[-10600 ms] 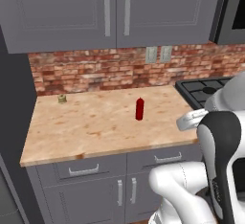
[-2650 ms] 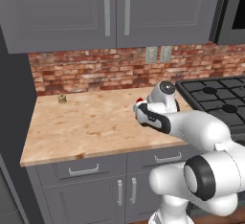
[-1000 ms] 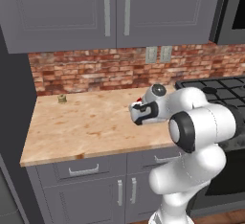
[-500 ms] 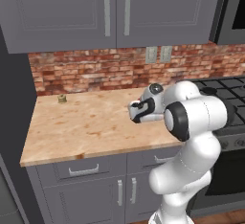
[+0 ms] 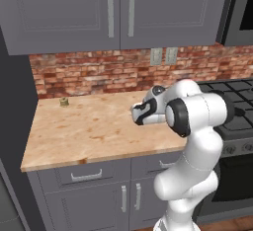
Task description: Pick the ketchup and syrup bottle from the counter and place them in the cabinet.
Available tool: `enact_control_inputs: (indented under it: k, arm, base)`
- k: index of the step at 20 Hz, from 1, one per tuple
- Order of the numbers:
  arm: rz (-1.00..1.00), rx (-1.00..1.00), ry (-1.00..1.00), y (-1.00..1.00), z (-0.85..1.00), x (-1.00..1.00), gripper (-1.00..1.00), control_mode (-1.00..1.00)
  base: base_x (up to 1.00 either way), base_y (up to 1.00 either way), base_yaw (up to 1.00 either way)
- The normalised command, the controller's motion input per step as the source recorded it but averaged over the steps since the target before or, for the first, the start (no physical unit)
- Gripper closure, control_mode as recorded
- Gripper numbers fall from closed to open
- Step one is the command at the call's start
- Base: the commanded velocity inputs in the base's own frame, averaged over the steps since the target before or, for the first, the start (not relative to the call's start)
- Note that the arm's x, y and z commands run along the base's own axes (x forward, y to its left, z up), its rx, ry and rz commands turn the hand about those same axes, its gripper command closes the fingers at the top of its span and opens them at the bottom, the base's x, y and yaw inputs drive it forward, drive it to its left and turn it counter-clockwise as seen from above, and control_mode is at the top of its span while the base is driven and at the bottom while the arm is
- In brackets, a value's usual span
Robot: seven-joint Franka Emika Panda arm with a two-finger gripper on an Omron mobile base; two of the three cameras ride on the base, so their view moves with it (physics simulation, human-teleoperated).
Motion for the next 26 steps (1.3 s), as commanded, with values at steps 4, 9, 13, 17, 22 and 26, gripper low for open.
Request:
enact_control_inputs:
  k: [4, 9, 13, 17, 22, 26]
  arm:
    - [0.00, 0.00, 0.00, 0.00, -0.11, 0.23, -1.00, -1.00]
    - [0.00, 0.00, 0.00, 0.00, -0.11, 0.24, -1.00, -1.00]
    - [0.00, 0.00, 0.00, 0.00, -0.09, 0.22, -1.00, -1.00]
    - [0.00, 0.00, 0.00, 0.00, -0.11, 0.29, 1.00, -1.00]
    - [0.00, 0.00, 0.00, 0.00, -0.11, 0.19, 1.00, -1.00]
    - [0.00, 0.00, 0.00, 0.00, -0.06, 0.03, 1.00, -1.00]
  base:
    - [0.00, 0.00, 0.00]
    - [0.00, 0.00, 0.00]
    - [0.00, 0.00, 0.00]
    - [0.00, 0.00, 0.00]
    - [0.00, 0.00, 0.00]
    - [0.00, 0.00, 0.00]
